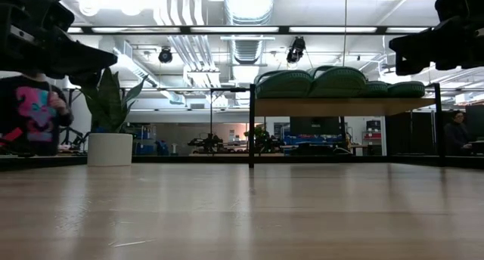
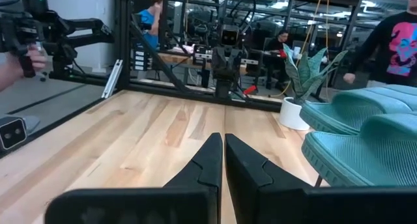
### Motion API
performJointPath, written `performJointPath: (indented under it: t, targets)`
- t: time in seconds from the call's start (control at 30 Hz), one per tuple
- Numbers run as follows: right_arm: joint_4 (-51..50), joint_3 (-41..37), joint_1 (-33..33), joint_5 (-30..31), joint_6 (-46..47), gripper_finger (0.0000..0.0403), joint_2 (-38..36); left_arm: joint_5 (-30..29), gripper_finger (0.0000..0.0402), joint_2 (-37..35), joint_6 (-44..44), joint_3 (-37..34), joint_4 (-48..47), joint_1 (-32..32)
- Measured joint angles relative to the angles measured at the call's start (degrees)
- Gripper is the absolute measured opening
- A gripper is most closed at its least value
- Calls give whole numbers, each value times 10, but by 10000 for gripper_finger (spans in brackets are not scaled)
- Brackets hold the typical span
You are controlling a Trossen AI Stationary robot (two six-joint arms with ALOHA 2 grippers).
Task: Pick and place slides into the shelf
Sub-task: Return to Home Position
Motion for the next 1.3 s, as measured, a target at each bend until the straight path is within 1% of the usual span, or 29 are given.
performJointPath:
  t: [0.6, 1.3]
  targets:
    - [0, 0, 0, -1, 11, 9, 0, 3, 15, 34, 0, 0, 10, 0]
    - [0, 0, 0, -1, 11, 9, 0, 3, 15, 41, 0, 0, 10, 0]
